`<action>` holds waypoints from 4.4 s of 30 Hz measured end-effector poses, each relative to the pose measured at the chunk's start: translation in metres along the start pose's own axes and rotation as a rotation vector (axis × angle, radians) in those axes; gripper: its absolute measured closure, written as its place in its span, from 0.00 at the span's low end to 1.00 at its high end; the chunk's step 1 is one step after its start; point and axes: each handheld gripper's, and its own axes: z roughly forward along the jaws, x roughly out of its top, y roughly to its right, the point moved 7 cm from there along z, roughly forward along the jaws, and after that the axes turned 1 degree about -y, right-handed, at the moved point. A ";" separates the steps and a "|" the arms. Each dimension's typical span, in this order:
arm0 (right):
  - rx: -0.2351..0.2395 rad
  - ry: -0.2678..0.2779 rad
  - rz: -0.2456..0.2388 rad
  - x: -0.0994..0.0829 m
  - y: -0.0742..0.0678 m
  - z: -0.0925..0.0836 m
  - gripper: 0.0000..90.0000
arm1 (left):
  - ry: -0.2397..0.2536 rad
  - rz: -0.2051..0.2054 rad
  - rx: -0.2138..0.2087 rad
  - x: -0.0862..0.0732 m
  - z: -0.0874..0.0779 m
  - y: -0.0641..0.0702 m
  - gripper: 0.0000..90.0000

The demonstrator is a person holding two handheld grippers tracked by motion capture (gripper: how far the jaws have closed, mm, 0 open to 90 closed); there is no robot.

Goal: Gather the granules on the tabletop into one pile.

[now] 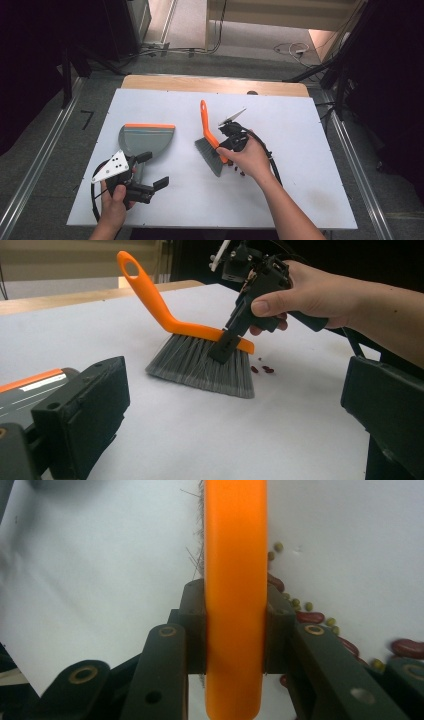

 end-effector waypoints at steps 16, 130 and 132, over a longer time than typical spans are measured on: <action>-0.015 0.010 0.039 -0.008 0.020 -0.010 0.76 | -0.002 -0.002 -0.003 0.000 0.001 0.001 0.00; -0.095 -0.062 -0.645 -0.012 0.051 -0.037 0.76 | -0.016 -0.009 -0.009 -0.004 0.006 0.003 0.00; -0.097 -0.065 -0.652 -0.011 0.052 -0.037 0.76 | -0.016 -0.009 -0.009 -0.004 0.006 0.002 0.00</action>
